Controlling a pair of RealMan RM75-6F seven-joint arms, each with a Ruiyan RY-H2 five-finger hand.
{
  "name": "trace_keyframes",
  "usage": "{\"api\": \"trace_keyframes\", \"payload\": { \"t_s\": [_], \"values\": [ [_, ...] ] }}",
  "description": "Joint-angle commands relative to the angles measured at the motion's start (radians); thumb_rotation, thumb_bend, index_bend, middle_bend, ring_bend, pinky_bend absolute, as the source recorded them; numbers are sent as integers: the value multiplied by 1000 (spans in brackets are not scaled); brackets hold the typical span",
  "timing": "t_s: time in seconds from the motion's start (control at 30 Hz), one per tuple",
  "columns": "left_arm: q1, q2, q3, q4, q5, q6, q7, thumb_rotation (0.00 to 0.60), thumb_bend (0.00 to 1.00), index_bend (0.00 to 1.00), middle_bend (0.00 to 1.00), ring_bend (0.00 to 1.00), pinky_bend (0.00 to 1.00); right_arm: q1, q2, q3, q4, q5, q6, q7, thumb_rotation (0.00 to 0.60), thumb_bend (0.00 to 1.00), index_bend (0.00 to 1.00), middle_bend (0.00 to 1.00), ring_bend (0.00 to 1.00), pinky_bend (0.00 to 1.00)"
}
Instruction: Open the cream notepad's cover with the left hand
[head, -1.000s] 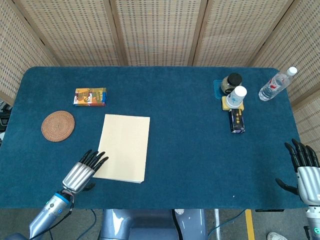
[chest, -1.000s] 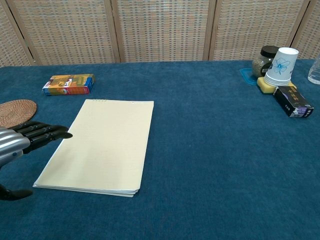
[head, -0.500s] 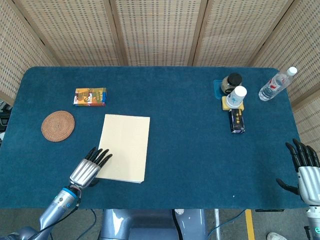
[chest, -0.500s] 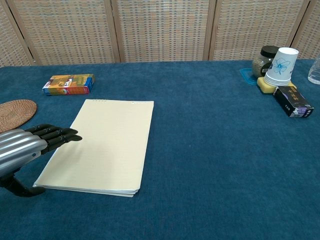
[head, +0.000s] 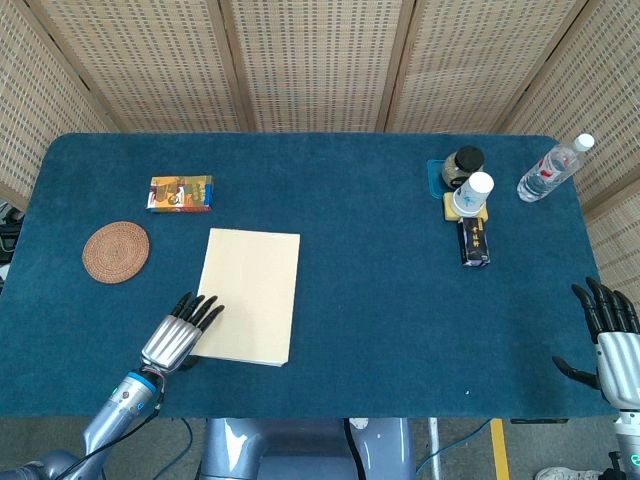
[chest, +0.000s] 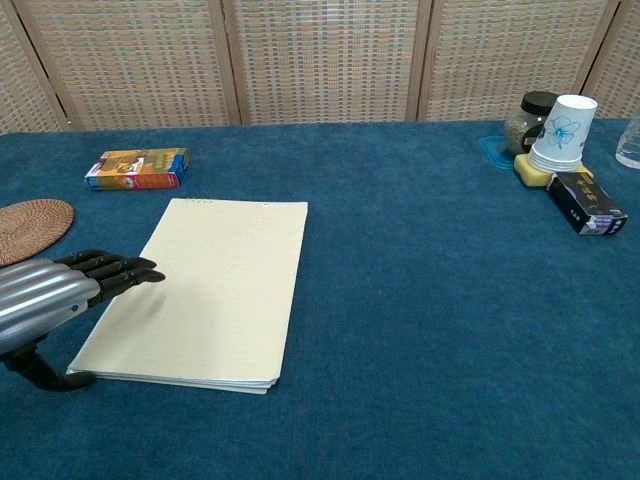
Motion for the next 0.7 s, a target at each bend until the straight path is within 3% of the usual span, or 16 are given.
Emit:
{"api": "trace_keyframes", "payload": {
  "t_s": [0.03,0.13,0.4,0.7],
  "values": [
    [-4,-1,-1,0,-7,-3,-1,600,343,0,0,0,0,0,0,0,0,0,-1,1,600,0,0,0,0,0],
    [-9,2,1,-1,-15,-11,-4,600,392,0,0,0,0,1,0,-1,0,0,-3,0,600,0,0,0,0,0],
    [-22,1,-6,-4,-34,-12,7,600,396,0,0,0,0,1,0,-1,-1,1,-3,-1,600,0,0,0,0,0],
    [-64,-6,-60,5,-76,-28,-30,600,397,0,0,0,0,2,1,-2,-1,1,-6,4,600,0,0,0,0,0]
  ]
}}
